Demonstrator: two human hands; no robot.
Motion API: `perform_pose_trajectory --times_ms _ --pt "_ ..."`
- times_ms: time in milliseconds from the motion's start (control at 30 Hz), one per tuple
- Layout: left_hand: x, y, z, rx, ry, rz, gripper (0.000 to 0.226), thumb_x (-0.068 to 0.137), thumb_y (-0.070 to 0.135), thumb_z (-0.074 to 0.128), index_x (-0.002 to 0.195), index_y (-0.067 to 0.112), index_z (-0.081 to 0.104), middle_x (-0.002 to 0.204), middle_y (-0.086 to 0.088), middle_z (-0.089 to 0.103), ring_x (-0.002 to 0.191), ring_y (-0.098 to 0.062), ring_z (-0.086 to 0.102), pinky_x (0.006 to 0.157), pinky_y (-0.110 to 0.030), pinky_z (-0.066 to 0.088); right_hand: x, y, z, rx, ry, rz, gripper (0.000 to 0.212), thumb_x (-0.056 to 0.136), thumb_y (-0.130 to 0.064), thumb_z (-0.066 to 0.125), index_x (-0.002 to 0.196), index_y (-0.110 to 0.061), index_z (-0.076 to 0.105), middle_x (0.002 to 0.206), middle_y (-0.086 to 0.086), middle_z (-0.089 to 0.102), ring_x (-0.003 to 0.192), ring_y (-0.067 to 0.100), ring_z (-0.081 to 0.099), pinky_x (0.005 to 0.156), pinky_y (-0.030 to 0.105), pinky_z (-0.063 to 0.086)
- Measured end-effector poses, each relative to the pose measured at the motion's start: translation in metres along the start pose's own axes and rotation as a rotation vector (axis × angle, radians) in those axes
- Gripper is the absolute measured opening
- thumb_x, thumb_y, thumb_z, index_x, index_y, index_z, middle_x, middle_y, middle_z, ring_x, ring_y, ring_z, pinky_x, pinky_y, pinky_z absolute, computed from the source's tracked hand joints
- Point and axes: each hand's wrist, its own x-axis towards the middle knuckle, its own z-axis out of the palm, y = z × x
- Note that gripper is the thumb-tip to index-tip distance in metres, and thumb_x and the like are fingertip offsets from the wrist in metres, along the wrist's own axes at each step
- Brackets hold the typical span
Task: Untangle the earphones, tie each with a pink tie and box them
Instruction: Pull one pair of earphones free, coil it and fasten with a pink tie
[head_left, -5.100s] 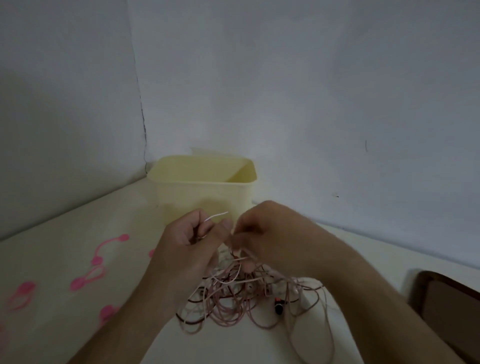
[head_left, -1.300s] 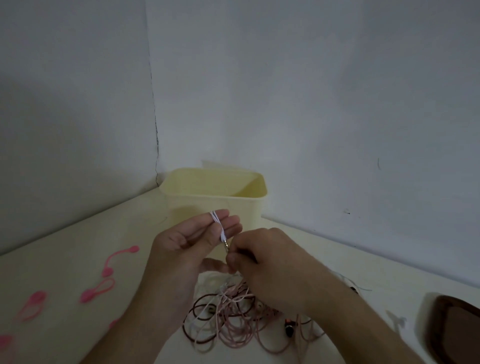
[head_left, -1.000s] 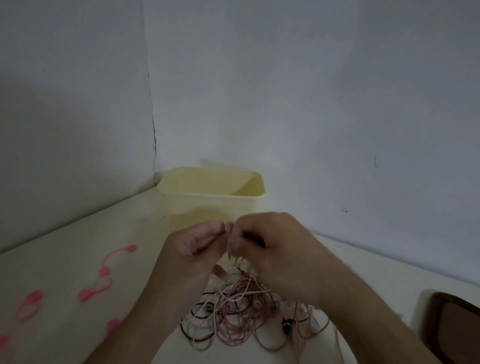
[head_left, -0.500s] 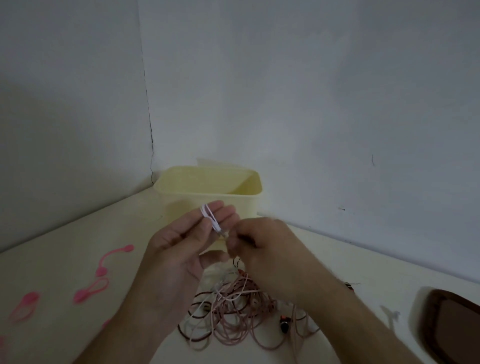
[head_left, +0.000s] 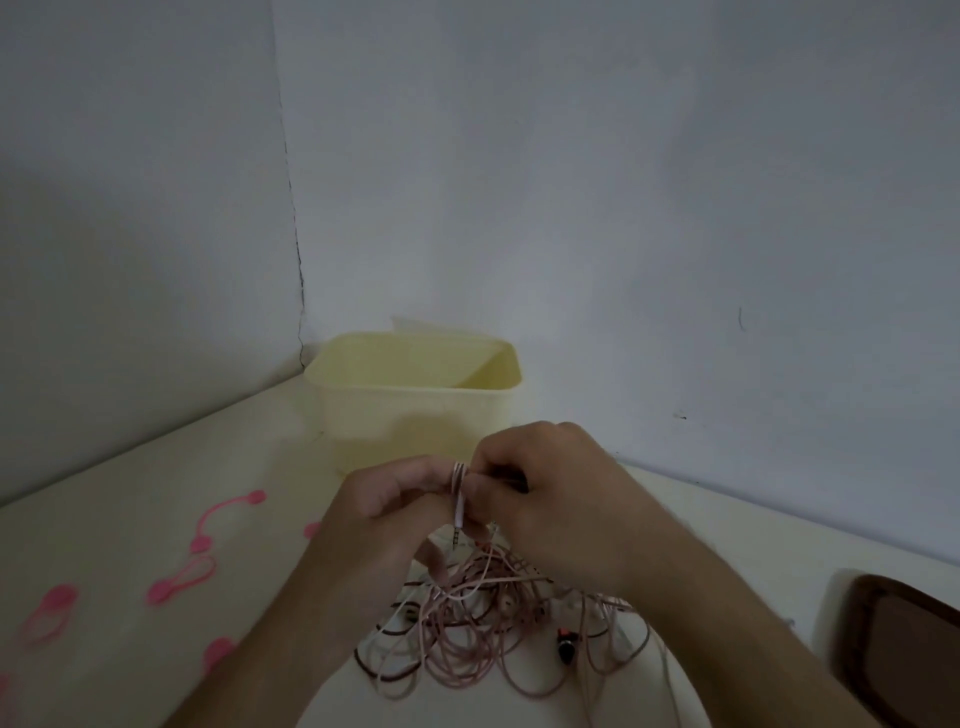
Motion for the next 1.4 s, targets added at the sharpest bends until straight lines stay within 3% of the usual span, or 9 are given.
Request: perform_pose_trajectory --times_ms 167,367,500,667,800,867,967,1200,1400 --pt "0.001 -0.002 -0.003 -0.149 -0.023 -0.042 0.029 0.088 0.025 0.061 0.091 0.005 0.081 0.090 -0.016 0.075 0.081 -0.022 0.071 0.057 -0.041 0.054 0.000 -0.004 0.003 -0.050 0.004 -0.004 0.034 0.102 -0.031 0.060 0.069 -0.024 0.059 0.068 -0.004 0.062 0.059 0.010 0.055 0.055 0.030 0.043" --pt "-0.001 0.001 0.001 -0.012 -0.037 -0.014 0.029 0.102 -0.002 0.054 0.094 0.003 0.081 0.082 -0.011 0.076 0.064 -0.016 0.070 0.052 -0.032 0.057 0.000 0.000 -0.005 0.117 -0.015 -0.011 0.025 0.100 -0.020 0.063 0.075 -0.020 0.068 0.069 -0.004 0.072 0.062 0.014 0.064 0.062 0.038 0.055" --pt "-0.001 0.002 -0.002 -0.051 -0.088 -0.022 0.025 0.103 0.004 0.057 0.091 0.002 0.079 0.082 -0.020 0.074 0.073 -0.027 0.071 0.053 -0.035 0.051 0.000 0.005 -0.004 0.149 0.114 -0.034 0.024 0.098 -0.020 0.070 0.075 -0.021 0.070 0.064 -0.011 0.070 0.058 0.005 0.061 0.054 0.021 0.046" --pt "-0.002 0.004 -0.008 -0.179 -0.150 -0.081 0.022 0.091 0.015 0.063 0.092 0.000 0.078 0.083 -0.024 0.071 0.070 -0.028 0.068 0.052 -0.031 0.047 0.004 0.012 0.000 0.260 0.186 -0.024 0.020 0.094 -0.023 0.078 0.075 -0.022 0.070 0.071 -0.010 0.073 0.061 0.005 0.060 0.059 0.025 0.050" --pt "-0.002 0.002 -0.012 -0.320 -0.234 -0.126 0.025 0.088 0.015 0.074 0.105 -0.004 0.077 0.083 -0.020 0.072 0.067 -0.024 0.070 0.049 -0.028 0.051 0.007 0.017 0.004 0.429 0.151 -0.059 0.019 0.096 -0.026 0.075 0.078 -0.020 0.072 0.073 0.004 0.070 0.071 0.033 0.067 0.072 0.048 0.058" --pt "-0.002 0.000 -0.013 -0.423 -0.261 -0.128 0.039 0.079 0.022 0.088 0.105 -0.004 0.078 0.084 -0.019 0.074 0.070 -0.024 0.073 0.048 -0.026 0.053 0.008 0.018 0.008 0.491 0.135 -0.058 0.022 0.100 -0.022 0.070 0.079 -0.018 0.072 0.072 0.006 0.067 0.067 0.023 0.064 0.071 0.041 0.055" --pt "-0.004 0.003 -0.008 -0.539 -0.165 -0.110 0.044 0.067 0.024 0.095 0.101 -0.001 0.081 0.087 -0.018 0.078 0.076 -0.024 0.078 0.045 -0.026 0.054 0.008 0.015 0.019 0.460 0.101 -0.064 0.024 0.102 -0.016 0.060 0.080 -0.016 0.070 0.073 0.012 0.066 0.068 0.013 0.056 0.067 0.039 0.049" --pt "0.002 0.010 -0.004 -0.430 0.214 -0.014 0.030 0.085 0.011 0.064 0.111 0.003 0.076 0.111 -0.013 0.079 0.101 -0.022 0.078 0.051 -0.025 0.056 0.006 0.003 0.028 0.071 -0.010 -0.040 0.025 0.104 -0.025 0.057 0.082 -0.024 0.066 0.075 -0.006 0.064 0.070 0.011 0.061 0.063 0.027 0.047" --pt "0.002 0.003 -0.007 -0.140 0.313 0.015 0.018 0.096 0.004 0.066 0.102 0.011 0.081 0.098 -0.011 0.080 0.086 -0.022 0.073 0.059 -0.029 0.058 0.003 -0.003 0.017 -0.006 -0.012 -0.029 0.032 0.099 -0.036 0.064 0.070 -0.023 0.057 0.063 -0.005 0.056 0.060 0.012 0.053 0.059 0.032 0.044"
